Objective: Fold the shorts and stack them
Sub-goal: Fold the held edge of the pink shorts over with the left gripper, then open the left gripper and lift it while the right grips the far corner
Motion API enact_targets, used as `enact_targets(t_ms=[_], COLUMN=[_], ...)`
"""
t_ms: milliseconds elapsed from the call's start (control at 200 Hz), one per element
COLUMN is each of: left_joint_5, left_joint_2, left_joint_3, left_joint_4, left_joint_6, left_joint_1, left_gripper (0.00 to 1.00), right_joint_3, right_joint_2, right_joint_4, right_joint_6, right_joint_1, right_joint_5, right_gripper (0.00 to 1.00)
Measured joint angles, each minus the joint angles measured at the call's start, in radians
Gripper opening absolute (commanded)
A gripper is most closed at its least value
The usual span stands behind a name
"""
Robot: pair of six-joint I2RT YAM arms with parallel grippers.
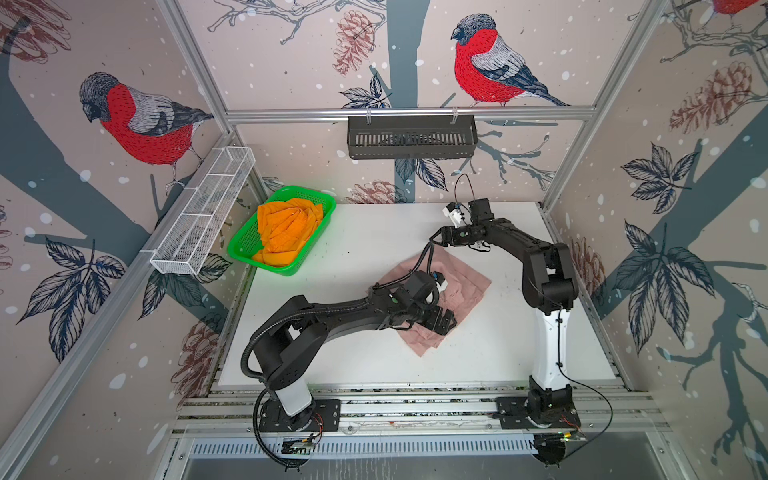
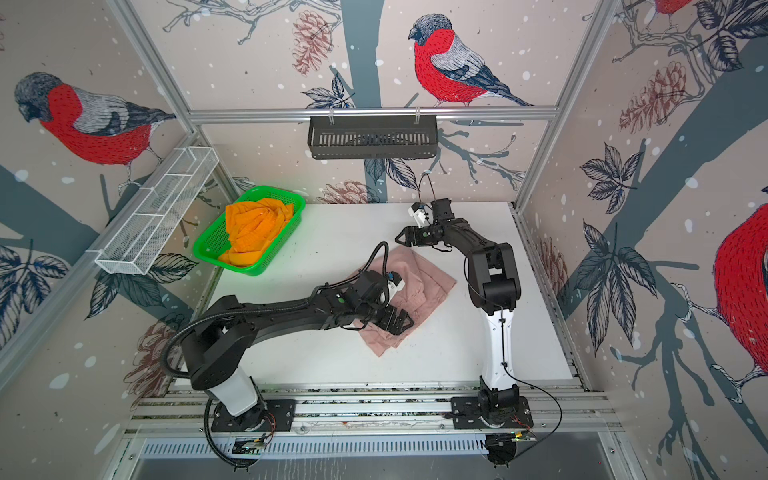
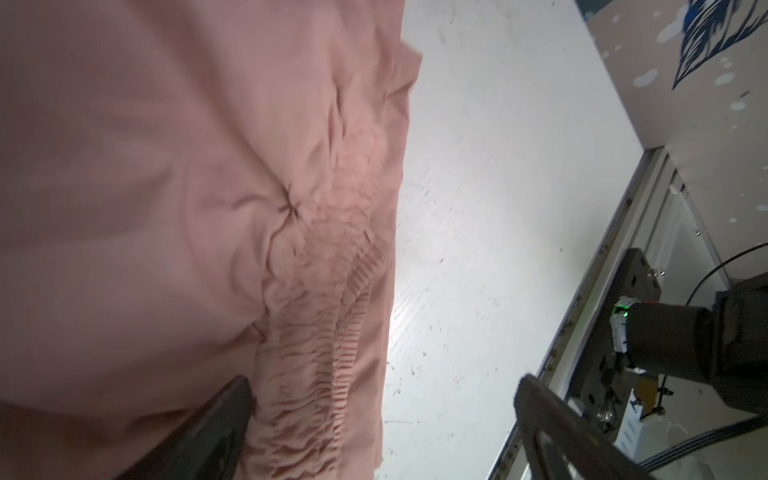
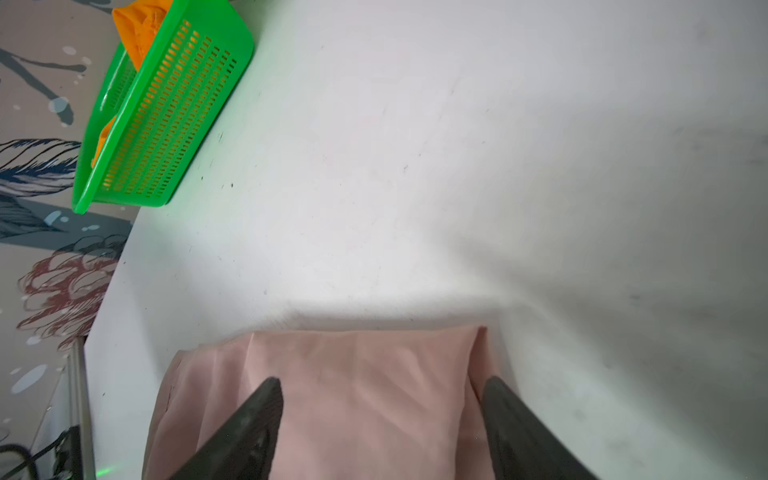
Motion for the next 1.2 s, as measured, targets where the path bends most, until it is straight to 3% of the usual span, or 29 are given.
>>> enact_targets(t_ms=[150, 280, 490, 635, 880, 1030, 1201], left_joint_5=[-0.056, -0.102, -0.192, -0.253, -0.279, -0.276, -0.275], left_joint_2=[-0.085, -0.167, -0.371, -0.520, -0.656, -0.655, -0.643], left_joint_3=[0.031, -0.009, -0.175, -0.277, -0.384, -0.411, -0.405], left_joint_4=[-0.079, -0.138, -0.158, -0.137, -0.092, -0.088, -0.090], left_joint_6=[0.005, 0.000, -0.045, -0.049, -0.070, -0.075, -0.074], left_joint_1=[0.006, 0.050, 0.164, 0.202, 0.300, 0.320, 0.338], left_gripper=[0.98, 0.98, 0.98, 0.98, 0.98, 0.98, 0.98], right_joint_3=[-0.084, -0.168, -0.324, -0.418, -0.544, -0.565, -0.533], right_joint_2=[-0.113, -0.225, -0.323, -0.306, -0.208, -0.198, -0.328], right_joint_4=[-0.050, -0.066, 0.017, 0.100, 0.230, 0.290, 0.182], right_joint_6=[0.018, 0.014, -0.007, 0.018, 0.043, 0.047, 0.029], right_joint_1=[-0.003, 0.017, 0.124, 0.159, 0.109, 0.096, 0.142], right_joint_5=[0.155, 0.238, 0.163, 0.071, 0.001, -0.038, 0.125], right_gripper=[0.78, 0.70, 0.49, 0.46, 0.47, 0.58, 0.74])
